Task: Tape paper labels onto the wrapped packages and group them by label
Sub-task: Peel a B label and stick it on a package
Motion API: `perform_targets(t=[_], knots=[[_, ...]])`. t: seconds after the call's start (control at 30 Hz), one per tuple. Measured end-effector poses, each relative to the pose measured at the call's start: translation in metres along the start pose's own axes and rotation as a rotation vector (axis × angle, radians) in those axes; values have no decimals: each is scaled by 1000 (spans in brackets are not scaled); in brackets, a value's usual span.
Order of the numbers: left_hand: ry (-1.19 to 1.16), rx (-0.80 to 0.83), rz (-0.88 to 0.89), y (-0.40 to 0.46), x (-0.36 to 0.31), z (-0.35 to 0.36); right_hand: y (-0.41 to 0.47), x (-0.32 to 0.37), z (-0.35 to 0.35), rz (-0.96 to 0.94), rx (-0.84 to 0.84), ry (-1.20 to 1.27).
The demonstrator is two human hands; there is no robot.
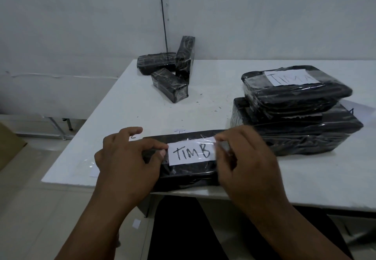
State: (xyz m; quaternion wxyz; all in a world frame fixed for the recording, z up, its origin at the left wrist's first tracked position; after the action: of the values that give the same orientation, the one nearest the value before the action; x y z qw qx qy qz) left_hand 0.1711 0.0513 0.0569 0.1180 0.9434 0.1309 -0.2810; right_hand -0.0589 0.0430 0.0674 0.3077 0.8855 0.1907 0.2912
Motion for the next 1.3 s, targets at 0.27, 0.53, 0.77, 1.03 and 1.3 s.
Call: perform_targets(t=[0.27,0.53,0.77,1.03,1.3], knots=[[140,133,483,-43,-34,50,-37,25,55,-118,482,-271],[240,165,419,-43,-25,54,-36,16,60,-9,545,-302],[223,152,374,-45,-20,54,-35,4,65,101,622,-355],[155,265,397,-18,-26,31,-33,1,61,48,522,-444],[88,336,411,18,-7,25,-27,15,39,73,552,-64]])
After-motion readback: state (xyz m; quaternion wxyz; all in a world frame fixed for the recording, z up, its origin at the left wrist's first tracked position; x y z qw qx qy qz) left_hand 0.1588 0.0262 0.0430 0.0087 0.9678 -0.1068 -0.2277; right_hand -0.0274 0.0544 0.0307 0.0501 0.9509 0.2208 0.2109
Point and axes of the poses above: each hand's wrist, its own y-axis towards the middle knuckle, its own z-axis out of the palm, x = y × z, the point moved 8 cm from there along y, towards the middle knuckle, and after that the axes turned 4 degrees about -y, right-handed, at the moved point
